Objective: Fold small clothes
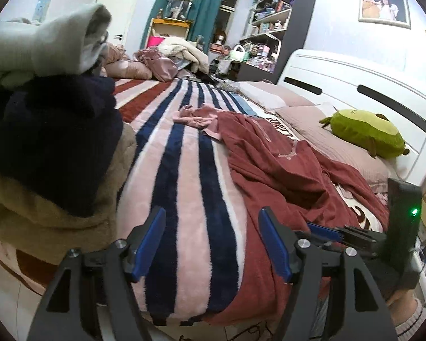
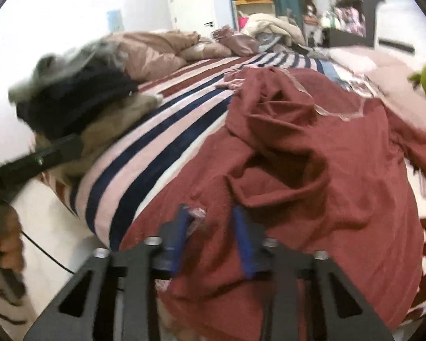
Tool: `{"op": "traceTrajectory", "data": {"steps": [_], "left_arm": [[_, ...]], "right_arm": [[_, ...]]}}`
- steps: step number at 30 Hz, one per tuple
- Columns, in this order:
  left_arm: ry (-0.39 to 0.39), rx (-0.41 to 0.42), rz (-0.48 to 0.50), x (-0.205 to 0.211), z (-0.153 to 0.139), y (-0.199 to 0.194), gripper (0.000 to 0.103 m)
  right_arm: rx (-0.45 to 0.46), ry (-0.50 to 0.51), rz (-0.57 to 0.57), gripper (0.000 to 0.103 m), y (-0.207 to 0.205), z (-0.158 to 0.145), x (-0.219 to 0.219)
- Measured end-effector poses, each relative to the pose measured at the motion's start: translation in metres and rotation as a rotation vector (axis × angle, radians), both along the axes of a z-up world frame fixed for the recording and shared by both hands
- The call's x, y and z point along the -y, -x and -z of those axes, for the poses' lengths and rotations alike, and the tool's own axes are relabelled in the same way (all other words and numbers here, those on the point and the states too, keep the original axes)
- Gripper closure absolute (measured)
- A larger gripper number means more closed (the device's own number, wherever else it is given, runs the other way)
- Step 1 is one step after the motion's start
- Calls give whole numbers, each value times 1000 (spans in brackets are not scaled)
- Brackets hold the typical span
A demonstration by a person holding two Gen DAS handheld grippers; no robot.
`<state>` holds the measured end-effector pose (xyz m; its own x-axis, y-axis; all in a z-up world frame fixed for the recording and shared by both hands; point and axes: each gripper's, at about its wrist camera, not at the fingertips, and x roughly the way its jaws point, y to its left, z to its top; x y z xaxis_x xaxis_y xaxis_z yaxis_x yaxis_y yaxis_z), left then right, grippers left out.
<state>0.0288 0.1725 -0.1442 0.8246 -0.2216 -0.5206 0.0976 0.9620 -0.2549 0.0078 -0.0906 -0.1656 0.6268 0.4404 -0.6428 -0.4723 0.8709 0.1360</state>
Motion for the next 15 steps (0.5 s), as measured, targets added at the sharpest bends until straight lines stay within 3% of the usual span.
{"op": "traceTrajectory", "data": {"steps": [2,8,12,13,14,15], "left_arm": [[8,-1,-3,1,-1,0,38],[-8,-4,5,16,-4,-2,38],[-34,-17,-10,27,-6,-8,38],[-37,-14,-17,28,-8,-8,38],[-37,-10,-22,27,-9,-6,38],[-36,-5,-29,26,-10,-4,38]], "right_arm": [[-12,-39,21,99,-1,-4,15],[-4,-64,122,100,-6,-10,68],[5,-119,26,95,5,-17,67],[15,-124,-19,75,10,-19,58],[24,-121,-61,40,15,-21,45],[27,-114,-79,25,17,-20,35]]}}
